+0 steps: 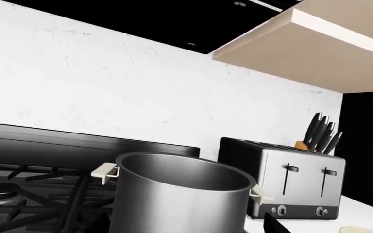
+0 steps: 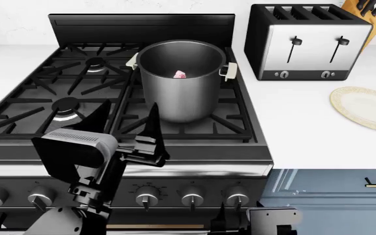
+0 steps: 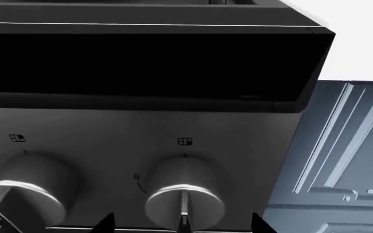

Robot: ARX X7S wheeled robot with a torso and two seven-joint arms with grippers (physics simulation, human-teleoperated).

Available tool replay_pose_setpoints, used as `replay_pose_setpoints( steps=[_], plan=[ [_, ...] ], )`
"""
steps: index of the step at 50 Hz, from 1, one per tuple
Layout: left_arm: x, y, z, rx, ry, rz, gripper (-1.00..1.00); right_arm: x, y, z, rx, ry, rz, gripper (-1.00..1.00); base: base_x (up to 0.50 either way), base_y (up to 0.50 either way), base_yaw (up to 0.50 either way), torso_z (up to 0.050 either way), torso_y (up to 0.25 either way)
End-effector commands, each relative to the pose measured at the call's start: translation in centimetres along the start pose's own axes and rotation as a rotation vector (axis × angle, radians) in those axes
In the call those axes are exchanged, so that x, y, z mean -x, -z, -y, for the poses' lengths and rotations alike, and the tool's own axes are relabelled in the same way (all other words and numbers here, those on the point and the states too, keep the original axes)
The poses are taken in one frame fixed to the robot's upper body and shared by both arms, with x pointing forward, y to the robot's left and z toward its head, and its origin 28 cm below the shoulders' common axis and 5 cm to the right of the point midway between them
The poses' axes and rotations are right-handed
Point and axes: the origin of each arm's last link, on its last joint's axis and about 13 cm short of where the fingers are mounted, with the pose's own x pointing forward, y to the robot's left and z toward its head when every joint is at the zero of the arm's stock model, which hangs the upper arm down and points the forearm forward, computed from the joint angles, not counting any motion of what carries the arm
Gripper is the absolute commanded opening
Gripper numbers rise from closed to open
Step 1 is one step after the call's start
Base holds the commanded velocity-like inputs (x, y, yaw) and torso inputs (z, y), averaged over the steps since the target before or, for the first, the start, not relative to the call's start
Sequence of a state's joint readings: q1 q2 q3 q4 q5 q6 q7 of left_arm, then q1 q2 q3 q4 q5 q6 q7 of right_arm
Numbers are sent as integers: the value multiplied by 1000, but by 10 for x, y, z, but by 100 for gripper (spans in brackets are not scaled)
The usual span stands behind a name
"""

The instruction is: Frozen meat rests on a plate on the counter. Retrieve the meat and place it in a pot on a burner. Then turn the burner on.

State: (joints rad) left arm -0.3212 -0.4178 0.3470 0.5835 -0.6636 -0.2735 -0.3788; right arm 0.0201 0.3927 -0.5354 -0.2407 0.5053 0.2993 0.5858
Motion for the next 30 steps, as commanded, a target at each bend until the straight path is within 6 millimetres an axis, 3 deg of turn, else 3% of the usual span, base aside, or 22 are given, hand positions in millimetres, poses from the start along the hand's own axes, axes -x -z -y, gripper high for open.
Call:
replay_pose_setpoints(
  steps=[1, 30],
  plan=[
    [0, 0, 0, 1, 0, -1, 100, -2, 2, 1, -3, 4, -6, 100, 0, 0, 0, 0, 0],
    [0, 1, 0, 6, 2, -1, 100, -8, 2, 0, 5, 4, -21, 100, 0, 0, 0, 0, 0]
  ],
)
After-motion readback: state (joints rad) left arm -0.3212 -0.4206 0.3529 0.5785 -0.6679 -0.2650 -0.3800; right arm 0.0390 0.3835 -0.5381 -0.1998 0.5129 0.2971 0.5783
